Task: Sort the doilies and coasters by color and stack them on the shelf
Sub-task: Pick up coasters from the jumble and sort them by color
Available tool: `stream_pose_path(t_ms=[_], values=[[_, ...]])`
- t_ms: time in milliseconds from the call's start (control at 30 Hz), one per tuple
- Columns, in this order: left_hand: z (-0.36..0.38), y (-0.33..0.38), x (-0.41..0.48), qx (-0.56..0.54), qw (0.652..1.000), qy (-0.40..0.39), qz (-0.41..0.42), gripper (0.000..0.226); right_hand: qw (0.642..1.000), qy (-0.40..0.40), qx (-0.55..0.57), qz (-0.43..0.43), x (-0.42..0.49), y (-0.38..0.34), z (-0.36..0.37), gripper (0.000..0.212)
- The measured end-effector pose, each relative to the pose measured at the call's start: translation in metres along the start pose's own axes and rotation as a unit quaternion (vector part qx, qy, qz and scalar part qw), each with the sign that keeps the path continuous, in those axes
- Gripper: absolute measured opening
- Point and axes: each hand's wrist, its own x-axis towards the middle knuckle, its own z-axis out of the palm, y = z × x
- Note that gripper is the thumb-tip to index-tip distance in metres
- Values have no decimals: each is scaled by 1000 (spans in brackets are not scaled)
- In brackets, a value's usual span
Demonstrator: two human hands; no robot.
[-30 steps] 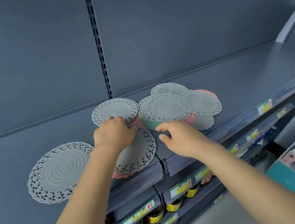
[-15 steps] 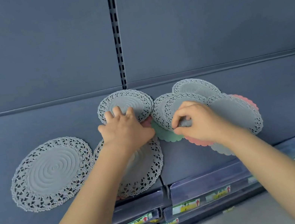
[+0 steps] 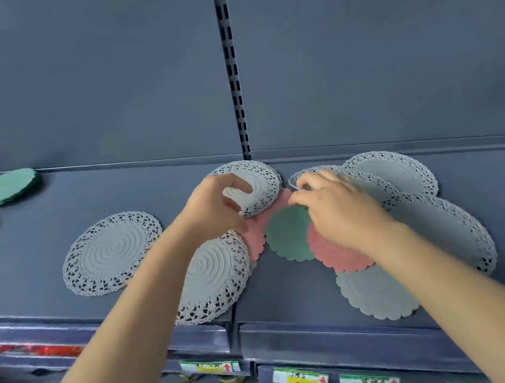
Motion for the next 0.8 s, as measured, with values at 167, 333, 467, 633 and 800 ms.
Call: stream_pose_path(t_ms=[167,333,467,633,800], values=[[1,20,-16,340,929,-5,-145,64,995,-96,-7,-36,7,2,1,47],[1,20,-18,349,911,-51,-214,74,992,-114,47,-39,21,7,5,79],[-1,21,-9,303,919,-85,-238,87,981,-64,179,-37,24,17,9,37],[-3,23,-7,241,941,-82,-224,66,931,37,364,-22,19,27,11,17],[-4,18,-4,67,990,-37,-118,33,855,99,504,72,19,30,4,21]])
